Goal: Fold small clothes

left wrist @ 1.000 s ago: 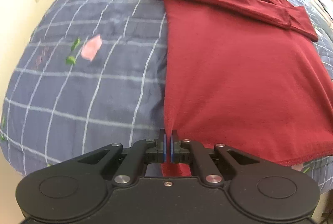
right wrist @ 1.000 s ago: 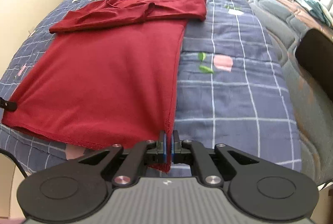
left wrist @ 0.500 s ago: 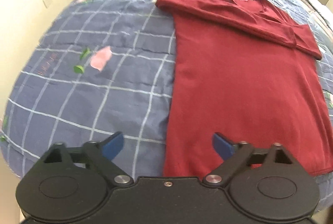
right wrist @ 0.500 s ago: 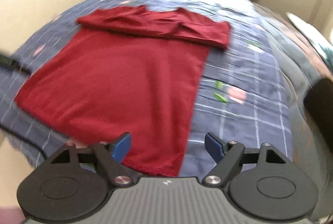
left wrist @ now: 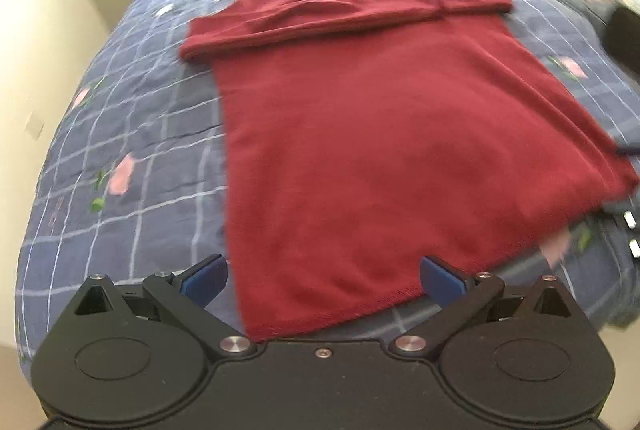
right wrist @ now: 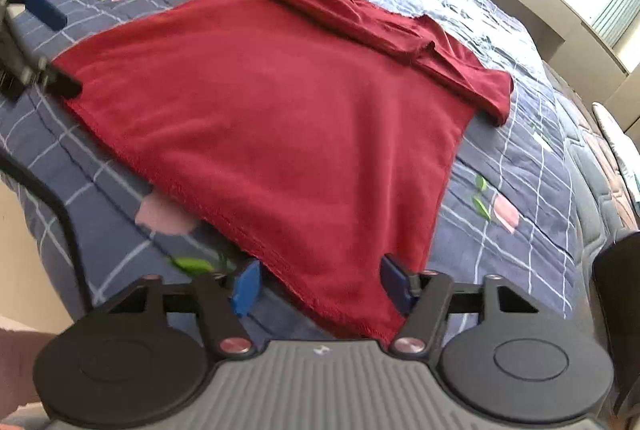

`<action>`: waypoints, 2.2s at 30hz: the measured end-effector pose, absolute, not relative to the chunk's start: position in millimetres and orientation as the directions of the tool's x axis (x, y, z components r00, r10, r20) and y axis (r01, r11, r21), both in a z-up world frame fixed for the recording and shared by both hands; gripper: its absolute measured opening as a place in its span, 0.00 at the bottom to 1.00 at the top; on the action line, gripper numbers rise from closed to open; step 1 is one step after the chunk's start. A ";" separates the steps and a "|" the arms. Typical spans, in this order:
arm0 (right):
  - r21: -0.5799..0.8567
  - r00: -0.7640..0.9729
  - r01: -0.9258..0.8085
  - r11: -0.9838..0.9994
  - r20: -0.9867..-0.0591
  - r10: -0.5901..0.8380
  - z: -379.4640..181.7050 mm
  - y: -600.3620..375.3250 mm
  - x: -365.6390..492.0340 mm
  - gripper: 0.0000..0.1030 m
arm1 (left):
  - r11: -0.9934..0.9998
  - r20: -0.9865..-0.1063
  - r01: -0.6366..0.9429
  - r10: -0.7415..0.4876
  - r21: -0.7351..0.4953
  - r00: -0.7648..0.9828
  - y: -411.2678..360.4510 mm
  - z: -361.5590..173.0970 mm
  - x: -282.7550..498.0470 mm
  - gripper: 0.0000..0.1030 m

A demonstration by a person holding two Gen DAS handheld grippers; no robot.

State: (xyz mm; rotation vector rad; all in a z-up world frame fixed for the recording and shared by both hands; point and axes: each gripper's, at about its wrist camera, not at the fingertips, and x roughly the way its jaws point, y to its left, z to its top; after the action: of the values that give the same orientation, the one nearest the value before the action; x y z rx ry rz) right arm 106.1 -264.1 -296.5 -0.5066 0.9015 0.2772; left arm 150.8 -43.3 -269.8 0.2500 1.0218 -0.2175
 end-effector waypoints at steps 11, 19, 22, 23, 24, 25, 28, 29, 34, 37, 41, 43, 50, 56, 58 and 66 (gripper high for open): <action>-0.015 0.563 -0.386 0.922 -0.796 0.223 -261.6 -279.4 134.3 0.10 | 0.859 -0.869 0.501 -0.166 0.104 0.465 -86.0 -285.5 131.8 0.99; 0.129 0.552 -0.310 0.942 -0.783 0.289 -246.6 -301.6 163.6 0.08 | 0.848 -0.905 0.507 -0.086 0.153 0.417 -99.7 -309.7 149.7 0.92; 0.138 0.547 -0.302 0.943 -0.785 0.290 -246.9 -304.3 162.5 0.08 | 0.884 -0.901 0.446 -0.074 0.139 0.428 -86.4 -306.7 155.9 0.86; 0.136 0.546 -0.304 0.943 -0.786 0.289 -246.9 -304.6 161.4 0.08 | 0.888 -0.900 0.433 -0.057 0.152 0.433 -82.6 -307.0 157.5 0.83; 0.133 0.544 -0.306 0.943 -0.788 0.288 -247.3 -303.9 159.9 0.08 | 0.891 -0.898 0.422 -0.039 0.167 0.438 -78.3 -307.7 158.9 0.81; 0.131 0.541 -0.308 0.942 -0.791 0.287 -248.0 -304.3 158.4 0.08 | 0.892 -0.896 0.415 -0.026 0.179 0.442 -74.4 -308.2 159.9 0.78; 0.121 0.527 -0.310 0.943 -0.804 0.276 -251.8 -303.4 153.1 0.08 | 0.889 -0.883 0.400 0.012 0.224 0.469 -62.6 -308.3 161.3 0.76; 0.119 0.521 -0.311 0.943 -0.809 0.273 -253.7 -302.8 151.7 0.08 | 0.885 -0.879 0.400 0.023 0.239 0.476 -59.3 -308.9 161.2 0.76; 0.096 0.494 -0.310 0.946 -0.834 0.246 -267.6 -300.7 145.6 0.08 | 0.853 -0.855 0.431 0.032 0.293 0.517 -55.8 -308.8 156.0 0.78; 0.052 0.490 -0.336 0.941 -0.843 0.221 -272.4 -296.6 140.5 0.08 | 0.840 -0.846 0.453 0.014 0.299 0.532 -59.3 -308.1 152.0 0.55; -0.029 0.501 -0.384 0.923 -0.846 0.182 -272.4 -288.0 130.6 0.06 | 0.830 -0.842 0.470 -0.002 0.300 0.540 -63.4 -309.0 148.8 0.14; -0.071 0.507 -0.415 0.907 -0.846 0.166 -270.2 -281.7 124.5 0.04 | 0.821 -0.839 0.474 0.009 0.317 0.545 -64.6 -309.3 147.5 0.06; -0.139 0.526 -0.463 0.875 -0.838 0.146 -255.5 -271.1 110.5 0.03 | 0.825 -0.827 0.472 -0.009 0.311 0.562 -59.0 -292.8 143.6 0.03; -0.127 0.531 -0.456 0.881 -0.833 0.154 -250.4 -273.8 100.2 0.03 | 0.814 -0.811 0.489 -0.038 0.313 0.583 -57.6 -280.1 127.6 0.03; -0.114 0.526 -0.444 0.889 -0.836 0.156 -250.1 -275.9 95.6 0.03 | 0.809 -0.811 0.496 -0.041 0.316 0.583 -59.4 -279.4 124.5 0.03; -0.041 0.485 -0.393 0.918 -0.858 0.169 -243.4 -283.4 66.3 0.02 | 0.825 -0.850 0.502 -0.051 0.260 0.524 -54.7 -270.6 105.3 0.03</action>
State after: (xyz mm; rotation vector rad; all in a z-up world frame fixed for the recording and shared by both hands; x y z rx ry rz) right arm 66.4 -283.4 -243.4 -0.2453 1.0099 0.3468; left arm 105.3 -54.7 -270.6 0.5192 0.9710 -0.3488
